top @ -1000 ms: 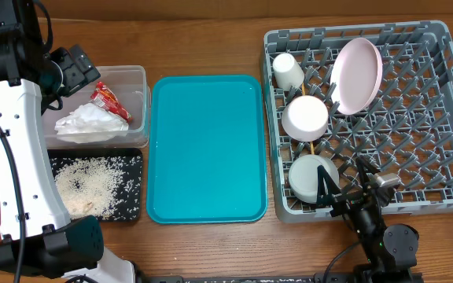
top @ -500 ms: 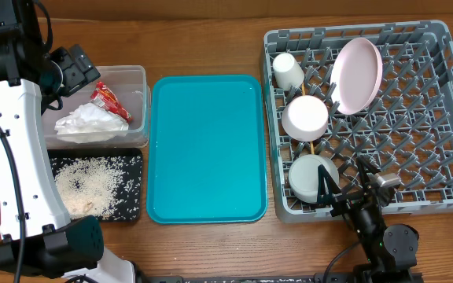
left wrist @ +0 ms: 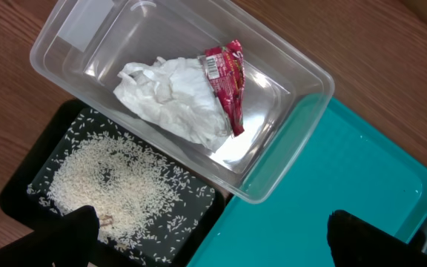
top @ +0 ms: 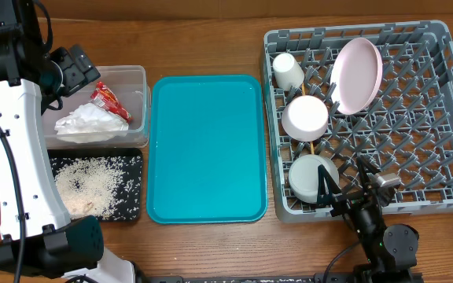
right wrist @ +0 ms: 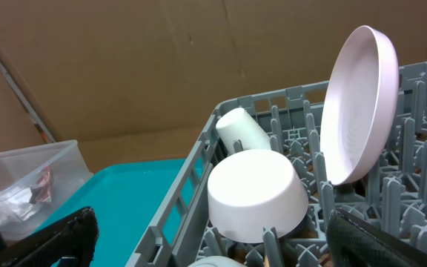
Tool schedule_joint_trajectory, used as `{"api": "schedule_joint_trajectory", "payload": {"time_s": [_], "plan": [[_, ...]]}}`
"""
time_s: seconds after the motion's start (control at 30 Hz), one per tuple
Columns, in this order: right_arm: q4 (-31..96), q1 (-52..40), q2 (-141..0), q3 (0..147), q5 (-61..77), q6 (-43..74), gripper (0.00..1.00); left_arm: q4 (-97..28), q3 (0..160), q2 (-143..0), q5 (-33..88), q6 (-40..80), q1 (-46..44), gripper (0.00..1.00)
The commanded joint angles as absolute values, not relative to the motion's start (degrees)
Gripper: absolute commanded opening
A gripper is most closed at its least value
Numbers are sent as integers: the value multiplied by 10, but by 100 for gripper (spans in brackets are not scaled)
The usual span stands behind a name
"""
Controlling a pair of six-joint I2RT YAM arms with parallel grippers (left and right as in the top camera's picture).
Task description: Sort waste into correct bins and load items into the dishwasher
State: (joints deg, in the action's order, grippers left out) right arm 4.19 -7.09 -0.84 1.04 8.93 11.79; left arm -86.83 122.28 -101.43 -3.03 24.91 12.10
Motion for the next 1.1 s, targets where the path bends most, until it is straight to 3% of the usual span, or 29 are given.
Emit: {"api": "schedule_joint_trajectory", "payload": {"time_s": [0.0, 0.37, 0.47, 0.7, 0.87, 1.07], "plan": [[40, -67, -2, 5, 84, 118, 100, -868, 1226, -967, -30, 244, 119, 100], [40, -67, -2, 5, 84, 118, 100, -866, 1121, -694, -34, 244, 100, 100], [40, -67, -2, 5, 84, 118, 100, -863, 1034, -588, -45, 245, 100, 100], [40, -67, -2, 5, 84, 118, 100, -845, 780, -362, -32, 385, 100, 100], [40, -67, -2, 5, 84, 118, 100, -721, 609, -244, -32, 390, 100, 100], [40, -67, -2, 5, 84, 119, 100, -473, 413, -133, -17, 390, 100, 100]]}}
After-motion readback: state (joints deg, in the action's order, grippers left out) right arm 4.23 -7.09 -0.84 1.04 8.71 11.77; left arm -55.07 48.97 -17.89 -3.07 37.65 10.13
